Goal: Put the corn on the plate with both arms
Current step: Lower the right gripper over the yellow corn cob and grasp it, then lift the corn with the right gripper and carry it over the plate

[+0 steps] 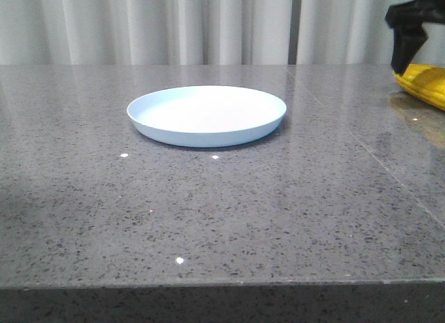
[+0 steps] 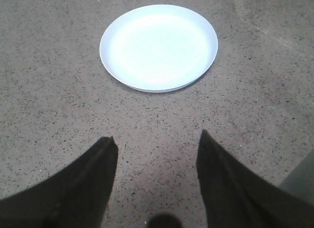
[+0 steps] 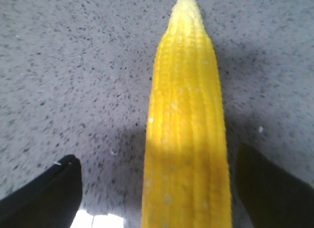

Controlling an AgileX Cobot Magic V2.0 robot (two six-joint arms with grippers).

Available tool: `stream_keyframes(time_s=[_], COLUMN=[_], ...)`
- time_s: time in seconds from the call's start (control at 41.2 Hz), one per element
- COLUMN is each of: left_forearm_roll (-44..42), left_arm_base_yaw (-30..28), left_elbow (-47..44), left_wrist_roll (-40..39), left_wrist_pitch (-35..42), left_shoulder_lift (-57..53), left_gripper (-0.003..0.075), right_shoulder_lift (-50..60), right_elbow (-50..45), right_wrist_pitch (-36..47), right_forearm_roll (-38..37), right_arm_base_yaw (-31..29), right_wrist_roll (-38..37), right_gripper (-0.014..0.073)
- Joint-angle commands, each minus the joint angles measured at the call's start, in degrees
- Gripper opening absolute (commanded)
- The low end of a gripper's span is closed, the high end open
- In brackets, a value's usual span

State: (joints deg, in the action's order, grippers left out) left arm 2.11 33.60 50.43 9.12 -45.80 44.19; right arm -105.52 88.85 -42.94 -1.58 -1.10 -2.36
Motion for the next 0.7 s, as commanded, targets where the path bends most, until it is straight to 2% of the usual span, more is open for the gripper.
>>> stream_keyframes(time_s=[0.0, 0.073, 0.146, 0.243, 0.315, 0.509, 0.679], left_forearm_roll=[0.2, 0.2, 0.2, 0.2, 0.2, 0.2, 0.2], left_arm_base_yaw=[0.4, 0.4, 0.4, 0.4, 0.4, 0.4, 0.4], left_elbow=[1.5, 1.5, 1.5, 1.5, 1.5, 1.5, 1.5], left_wrist_roll=[-0.5, -0.5, -0.5, -0.5, -0.5, -0.5, -0.5], left_wrist_pitch=[4.4, 4.4, 4.4, 4.4, 4.4, 4.4, 4.4], left_shoulder_lift=[-0.2, -0.2, -0.2, -0.2, -0.2, -0.2, -0.2], left_gripper=[0.0367, 0.0367, 0.0367, 0.0367, 0.0367, 0.0367, 0.0367], right_shoulder_lift=[0.3, -0.9, -1.2, -1.2, -1.2, 1.0, 7.7], right_elbow=[3.4, 3.5, 3.5, 3.5, 3.5, 3.5, 3.5], right_wrist_pitch=[2.5, 2.5, 2.2, 2.0, 2.0, 0.7, -1.5], right_forearm_roll=[-0.8, -0.8, -1.0, -1.0, -1.0, -1.0, 1.1], right_arm_base_yaw=[-0.6, -0.6, -0.6, -0.6, -0.6, -0.6, 1.0], right_wrist_roll=[0.6, 0.6, 0.6, 0.6, 0.6, 0.6, 0.6], right_gripper=[0.0645, 0.0633, 0.0556, 0.0312, 0.0203, 0.0221, 0.0227])
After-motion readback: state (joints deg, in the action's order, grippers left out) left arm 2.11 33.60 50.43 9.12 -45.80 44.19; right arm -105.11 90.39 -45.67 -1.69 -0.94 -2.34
